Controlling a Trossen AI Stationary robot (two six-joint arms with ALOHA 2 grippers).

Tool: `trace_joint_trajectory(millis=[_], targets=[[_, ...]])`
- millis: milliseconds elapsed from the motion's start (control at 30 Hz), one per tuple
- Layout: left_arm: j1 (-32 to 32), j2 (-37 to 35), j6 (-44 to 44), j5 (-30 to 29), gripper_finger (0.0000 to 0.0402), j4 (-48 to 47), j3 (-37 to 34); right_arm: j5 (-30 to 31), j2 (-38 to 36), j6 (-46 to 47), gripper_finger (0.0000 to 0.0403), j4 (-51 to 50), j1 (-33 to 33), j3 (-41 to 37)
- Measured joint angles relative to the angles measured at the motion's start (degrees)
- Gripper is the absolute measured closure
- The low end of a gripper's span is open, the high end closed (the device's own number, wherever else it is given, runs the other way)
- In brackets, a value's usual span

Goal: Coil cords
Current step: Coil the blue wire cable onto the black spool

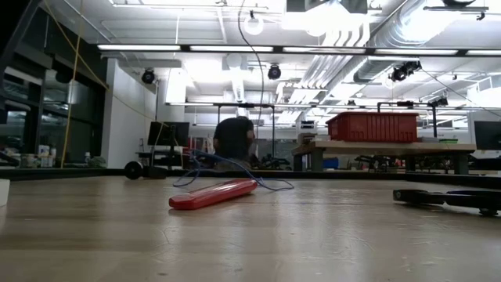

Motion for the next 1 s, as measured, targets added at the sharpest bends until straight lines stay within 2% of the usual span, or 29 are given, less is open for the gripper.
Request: trace_joint_trajectory(millis=[200, 367, 467, 600, 700, 800, 900, 1000], targets=[[2.14, -2.87, 0.10, 7.10, 0.0401, -1.93, 0.00, -0.02, -1.96, -1.42, 0.0403, -3.64, -0.75, 0.02], [2.20, -6.11, 6.56, 10.38, 0.0401, -9.46, -0.02, -0.09, -2.06, -0.31, 0.0398, -4.11, -0.89, 0.04], [2.12, -8.09, 12.57, 10.24, 0.0401, -15.31, -0.02, -0.43, -2.18, 1.72, 0.0372, -6.90, -1.03, 0.02], [1.34, -9.96, 17.97, 8.81, 0.0401, -19.32, 0.00, 0.77, -1.85, 0.13, 0.0306, -9.14, -0.98, -0.02], [0.38, -10.63, 21.48, 7.09, 0.0401, -19.57, 0.00, 4.93, -1.17, -3.21, 0.0256, -9.03, -0.10, -0.02], [-0.18, -11.33, 26.26, 6.15, 0.0401, -19.54, 0.00, 8.23, 0.27, -8.28, 0.0225, -9.33, 0.99, -0.02], [-0.74, -11.79, 31.31, 6.10, 0.0401, -19.96, 0.00, 12.20, 2.07, -13.17, 0.0216, -9.29, 1.89, -0.02], [-1.34, -12.06, 34.58, 5.77, 0.0401, -21.25, 0.00, 19.31, 3.87, -17.52, 0.0215, -9.39, 2.54, -0.02]])
